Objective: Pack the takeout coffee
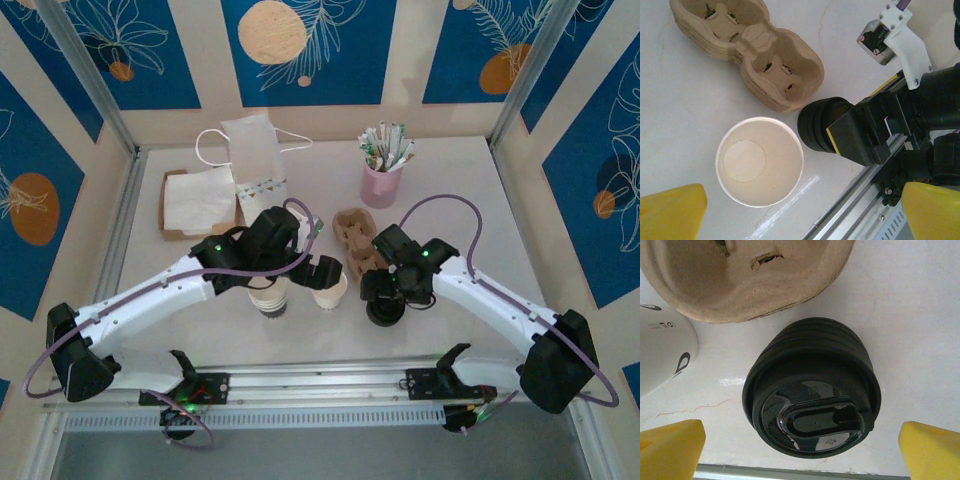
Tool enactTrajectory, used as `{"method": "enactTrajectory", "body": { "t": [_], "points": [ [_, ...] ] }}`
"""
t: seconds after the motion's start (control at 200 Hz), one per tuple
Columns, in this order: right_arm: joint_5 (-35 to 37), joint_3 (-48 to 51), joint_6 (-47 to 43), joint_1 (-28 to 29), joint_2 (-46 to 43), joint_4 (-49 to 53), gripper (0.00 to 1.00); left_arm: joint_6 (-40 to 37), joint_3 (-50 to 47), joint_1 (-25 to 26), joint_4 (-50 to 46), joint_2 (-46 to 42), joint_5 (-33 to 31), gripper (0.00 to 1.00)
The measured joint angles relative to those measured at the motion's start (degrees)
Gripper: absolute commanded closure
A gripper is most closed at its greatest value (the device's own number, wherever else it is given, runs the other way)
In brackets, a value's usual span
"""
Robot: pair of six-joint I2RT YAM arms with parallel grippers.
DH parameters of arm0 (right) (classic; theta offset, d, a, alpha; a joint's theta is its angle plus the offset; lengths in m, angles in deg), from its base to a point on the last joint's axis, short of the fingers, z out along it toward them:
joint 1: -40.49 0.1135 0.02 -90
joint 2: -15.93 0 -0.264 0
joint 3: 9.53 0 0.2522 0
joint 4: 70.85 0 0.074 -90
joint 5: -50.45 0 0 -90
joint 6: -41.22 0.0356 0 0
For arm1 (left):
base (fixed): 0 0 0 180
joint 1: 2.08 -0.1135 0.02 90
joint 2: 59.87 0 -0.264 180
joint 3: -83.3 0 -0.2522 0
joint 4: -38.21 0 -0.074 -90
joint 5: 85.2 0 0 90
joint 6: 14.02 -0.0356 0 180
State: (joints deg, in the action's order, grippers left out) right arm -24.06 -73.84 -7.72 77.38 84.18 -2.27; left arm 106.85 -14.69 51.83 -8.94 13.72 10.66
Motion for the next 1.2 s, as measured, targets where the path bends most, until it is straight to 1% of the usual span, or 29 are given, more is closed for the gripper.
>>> {"method": "enactTrajectory", "body": {
  "t": [0.04,0.145,0.21,0.26,0.345,0.6,0.755,1.035,1.2],
  "points": [
    [-0.02,0.57,0.04,0.0,-0.66,-0.26,0.01,0.0,0.0,0.0,0.0,0.0,0.0,0.0],
    [-0.02,2.69,0.59,-0.26,-3.89,-0.87,0.0,0.0,0.0,0.0,-0.02,0.0,-0.02,0.0],
    [-0.04,3.56,0.57,-0.66,-5.27,-1.22,0.05,0.0,0.0,0.0,-0.02,0.0,-0.04,0.0],
    [-0.33,4.15,0.7,-0.94,-5.68,-1.64,0.07,0.0,0.0,0.0,-0.02,0.0,-0.09,0.0],
    [-0.9,5.27,0.57,-1.09,-5.66,-2.73,0.1,0.0,0.0,0.0,-0.02,0.0,-0.31,0.0],
    [-3.04,6.45,0.33,-1.11,-4.2,-5.81,0.12,0.0,0.0,0.0,-0.02,0.0,-0.57,0.0],
    [-3.52,6.62,0.0,-1.11,-2.49,-7.08,0.16,0.0,0.0,0.0,-0.02,0.0,-0.7,0.0],
    [-3.45,7.19,-0.07,-1.11,-1.22,-7.26,0.16,0.0,0.0,0.0,-0.02,0.0,-1.09,0.0],
    [-3.45,7.19,-0.07,-1.11,-1.16,-7.34,0.2,0.0,0.0,0.0,-0.02,0.0,-1.27,0.0]
  ]
}}
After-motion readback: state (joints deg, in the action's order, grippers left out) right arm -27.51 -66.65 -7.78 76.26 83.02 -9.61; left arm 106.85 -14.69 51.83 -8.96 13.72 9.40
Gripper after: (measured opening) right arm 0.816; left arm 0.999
